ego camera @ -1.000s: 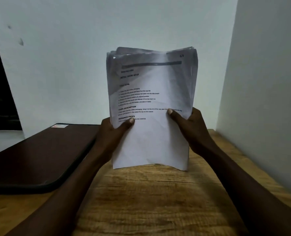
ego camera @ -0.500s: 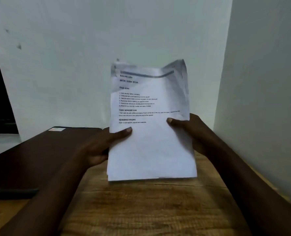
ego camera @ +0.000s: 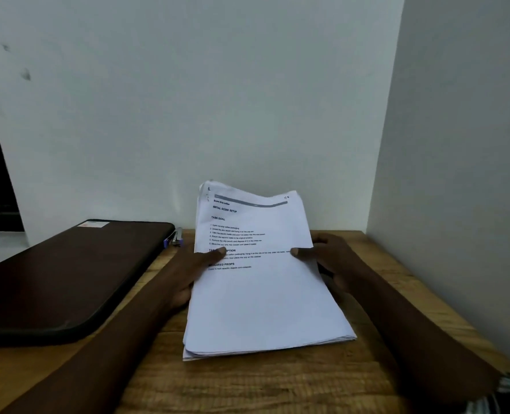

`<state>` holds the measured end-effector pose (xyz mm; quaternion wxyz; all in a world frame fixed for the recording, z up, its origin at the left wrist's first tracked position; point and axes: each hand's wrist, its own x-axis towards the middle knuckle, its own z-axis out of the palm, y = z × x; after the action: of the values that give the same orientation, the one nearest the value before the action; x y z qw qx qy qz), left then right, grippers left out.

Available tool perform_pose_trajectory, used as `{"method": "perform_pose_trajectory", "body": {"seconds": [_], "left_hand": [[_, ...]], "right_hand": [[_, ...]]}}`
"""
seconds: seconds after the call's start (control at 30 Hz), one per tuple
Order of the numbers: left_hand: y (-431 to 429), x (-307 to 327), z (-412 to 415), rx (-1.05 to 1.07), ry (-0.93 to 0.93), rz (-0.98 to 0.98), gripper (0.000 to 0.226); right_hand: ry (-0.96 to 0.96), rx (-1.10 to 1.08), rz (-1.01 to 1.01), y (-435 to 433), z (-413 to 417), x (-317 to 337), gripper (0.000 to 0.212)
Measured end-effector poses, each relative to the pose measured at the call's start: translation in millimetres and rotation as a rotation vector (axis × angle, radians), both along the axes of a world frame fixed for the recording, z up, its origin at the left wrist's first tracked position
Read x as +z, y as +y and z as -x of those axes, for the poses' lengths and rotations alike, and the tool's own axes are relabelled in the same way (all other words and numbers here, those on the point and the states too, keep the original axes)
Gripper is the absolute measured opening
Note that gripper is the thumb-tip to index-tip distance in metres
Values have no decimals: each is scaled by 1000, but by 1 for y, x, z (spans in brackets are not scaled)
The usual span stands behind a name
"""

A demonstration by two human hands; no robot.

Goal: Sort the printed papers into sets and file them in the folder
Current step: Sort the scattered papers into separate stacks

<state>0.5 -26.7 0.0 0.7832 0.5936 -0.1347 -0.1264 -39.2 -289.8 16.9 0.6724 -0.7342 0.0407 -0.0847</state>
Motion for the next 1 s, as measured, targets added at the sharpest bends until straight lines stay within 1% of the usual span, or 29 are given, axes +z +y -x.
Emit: {"method": "perform_pose_trajectory", "body": {"seconds": [0.07, 0.13, 0.2, 0.23, 0.3, 0.37, 0.47, 0.57, 0.6, 0.63, 0.67, 0.7, 0.73, 0.77, 0.8, 0.83, 0.87, 0.9, 1.0], "left_hand": [[1, -1, -1, -42, -5, 23, 39], [2, 0, 0, -71, 9, 42, 40], [3, 1, -1, -49, 8, 37, 39], [3, 0, -2, -26, -6, 32, 40], [4, -2, -5, 44, -32, 5, 45], [8, -3, -7, 121, -50, -33, 46], [17, -3, -11, 196, -43, -56, 33], [25, -4, -20, 234, -35, -76, 35], [26, -6, -23, 245, -42, -88, 33], [25, -6, -23, 254, -55, -102, 29], [24, -6, -24, 254, -66, -112, 27], [23, -7, -24, 253, -68, -117, 27], [23, -7, -25, 258, -60, -120, 28], [23, -6, -25, 259, -49, -123, 28], [24, -6, -25, 259, -39, -124, 29], [26, -6, -27, 254, -29, -121, 31], [29, -6, -29, 261, -21, -120, 33], [31, -5, -30, 267, -9, -114, 34], [35, -4, -32, 258, 21, -95, 37]], "right_hand": [[-42, -81, 19, -1, -5, -2, 44], [-71, -173, 120, -4, -8, -3, 34], [-95, -223, 239, -9, -10, -6, 22], [-94, -232, 304, -10, -11, -8, 18], [-65, -289, 501, -13, -13, -10, 17], [-5, -460, 687, -27, -9, -4, 20], [119, -735, 782, -66, 14, 8, 33], [238, -866, 931, -83, 24, 2, 44], [248, -876, 985, -80, 20, -3, 52], [227, -857, 1028, -75, 17, -5, 62], [179, -787, 1078, -69, 13, -7, 70], [132, -656, 1137, -63, 8, -6, 72], [106, -476, 1197, -56, 3, -5, 70], [126, -274, 1248, -48, 0, -4, 66], [209, -88, 1278, -40, -2, -5, 64], [311, 42, 1287, -33, -3, -7, 64], [389, 92, 1281, -28, -4, -11, 65], [427, 69, 1274, -26, -3, -16, 67], [462, -153, 1227, -22, 0, -27, 71]]}}
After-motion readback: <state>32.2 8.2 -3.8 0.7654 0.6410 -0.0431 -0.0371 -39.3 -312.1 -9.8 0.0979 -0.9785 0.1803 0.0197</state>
